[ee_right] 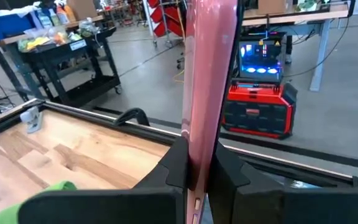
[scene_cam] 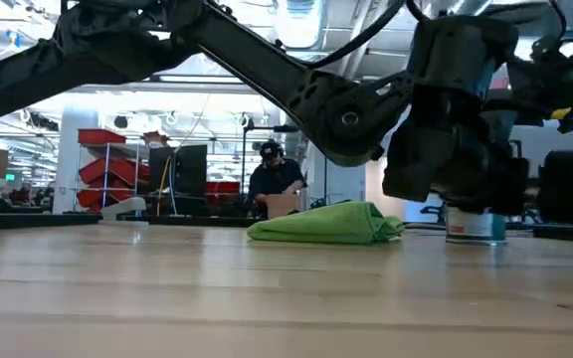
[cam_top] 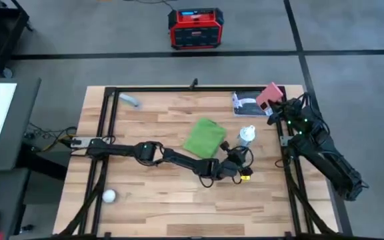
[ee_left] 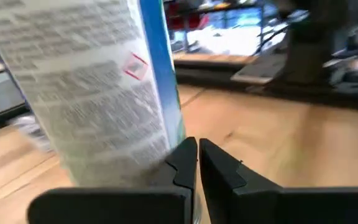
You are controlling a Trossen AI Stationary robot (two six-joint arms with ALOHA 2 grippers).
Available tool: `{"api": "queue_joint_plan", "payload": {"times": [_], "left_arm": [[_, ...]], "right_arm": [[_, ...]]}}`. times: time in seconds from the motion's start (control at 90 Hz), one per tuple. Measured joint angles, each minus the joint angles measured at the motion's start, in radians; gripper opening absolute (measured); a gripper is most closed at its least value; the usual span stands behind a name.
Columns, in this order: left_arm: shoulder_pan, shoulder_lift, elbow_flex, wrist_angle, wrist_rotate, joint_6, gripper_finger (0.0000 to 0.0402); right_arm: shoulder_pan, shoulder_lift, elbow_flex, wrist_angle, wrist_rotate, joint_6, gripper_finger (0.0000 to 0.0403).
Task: Apply microfiber cloth
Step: Spray the cellphone using the cleaning bottle
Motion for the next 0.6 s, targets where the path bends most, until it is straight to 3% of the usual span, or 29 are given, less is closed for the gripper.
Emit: {"api": "queue_joint_plan", "payload": {"times": [0.144,0.367,0.478,0.6], "left_arm": [[0.031,0.0,0.0,-0.016,-0.077,0.0,0.0],[0.046,0.0,-0.001,-0.106,-0.278,-0.009,0.0],[0.021,-0.004,-0.001,-0.034,-0.284,-0.021,0.0],[-0.03,-0.008,-0.001,0.184,-0.187,0.021,0.0]], "right_arm": [[0.0,0.0,0.0,0.0,-0.018,0.0,0.0014],[0.0,0.0,0.0,-0.001,-0.018,0.0,0.0014],[0.0,0.0,0.0,-0.001,-0.018,0.0,0.0014],[0.0,0.0,0.0,-0.001,-0.018,-0.001,0.0014]]}}
